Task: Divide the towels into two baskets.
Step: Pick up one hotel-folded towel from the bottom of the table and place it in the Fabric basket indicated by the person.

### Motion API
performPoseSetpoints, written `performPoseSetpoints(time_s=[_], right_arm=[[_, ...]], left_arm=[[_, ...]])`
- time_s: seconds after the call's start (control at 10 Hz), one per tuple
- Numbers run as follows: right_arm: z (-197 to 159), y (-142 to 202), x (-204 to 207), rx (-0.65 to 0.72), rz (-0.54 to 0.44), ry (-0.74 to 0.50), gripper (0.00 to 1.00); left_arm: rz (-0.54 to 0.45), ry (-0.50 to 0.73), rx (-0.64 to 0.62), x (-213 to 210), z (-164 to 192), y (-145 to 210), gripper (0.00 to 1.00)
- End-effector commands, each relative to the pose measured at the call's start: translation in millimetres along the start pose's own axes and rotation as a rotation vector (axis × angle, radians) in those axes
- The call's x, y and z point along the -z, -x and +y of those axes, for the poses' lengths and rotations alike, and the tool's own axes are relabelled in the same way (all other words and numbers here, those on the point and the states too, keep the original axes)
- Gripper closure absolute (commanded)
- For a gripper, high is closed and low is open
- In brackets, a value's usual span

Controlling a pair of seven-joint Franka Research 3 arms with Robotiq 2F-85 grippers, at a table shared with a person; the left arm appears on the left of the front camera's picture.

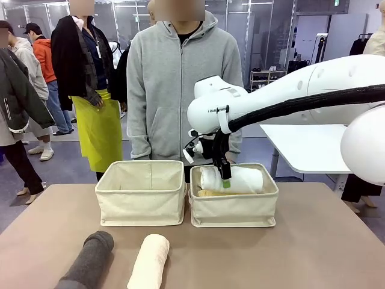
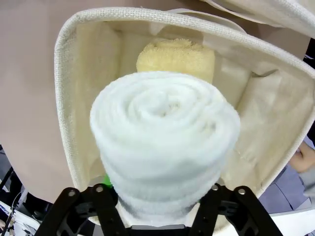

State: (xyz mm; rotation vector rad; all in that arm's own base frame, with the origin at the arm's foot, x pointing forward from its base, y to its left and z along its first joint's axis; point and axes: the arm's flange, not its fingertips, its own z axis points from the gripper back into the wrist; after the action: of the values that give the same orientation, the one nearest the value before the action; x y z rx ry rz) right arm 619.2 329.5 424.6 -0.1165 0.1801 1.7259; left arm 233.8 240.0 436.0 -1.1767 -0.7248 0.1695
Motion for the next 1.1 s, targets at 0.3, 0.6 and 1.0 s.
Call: performPoseSetpoints(time_s=[0.3,0.6,1.0], right_arm=[[0.3,0.4,-4.8,0.003,-0.005,0.006,0.10],[0.3,0.4,-4.8,0.003,-0.005,0.006,0.10],[0.3,0.4,-4.8,0.003,-0.005,0.006,0.10]], left_arm=[[-0.007,0.020,0.012,-2.7,-0.9,0.2,0.00],[-0.007,0.020,0.012,-2.7,-0.9,0.2,0.00],[-0.007,0.020,0.012,-2.7,-0.9,0.2,0.00]])
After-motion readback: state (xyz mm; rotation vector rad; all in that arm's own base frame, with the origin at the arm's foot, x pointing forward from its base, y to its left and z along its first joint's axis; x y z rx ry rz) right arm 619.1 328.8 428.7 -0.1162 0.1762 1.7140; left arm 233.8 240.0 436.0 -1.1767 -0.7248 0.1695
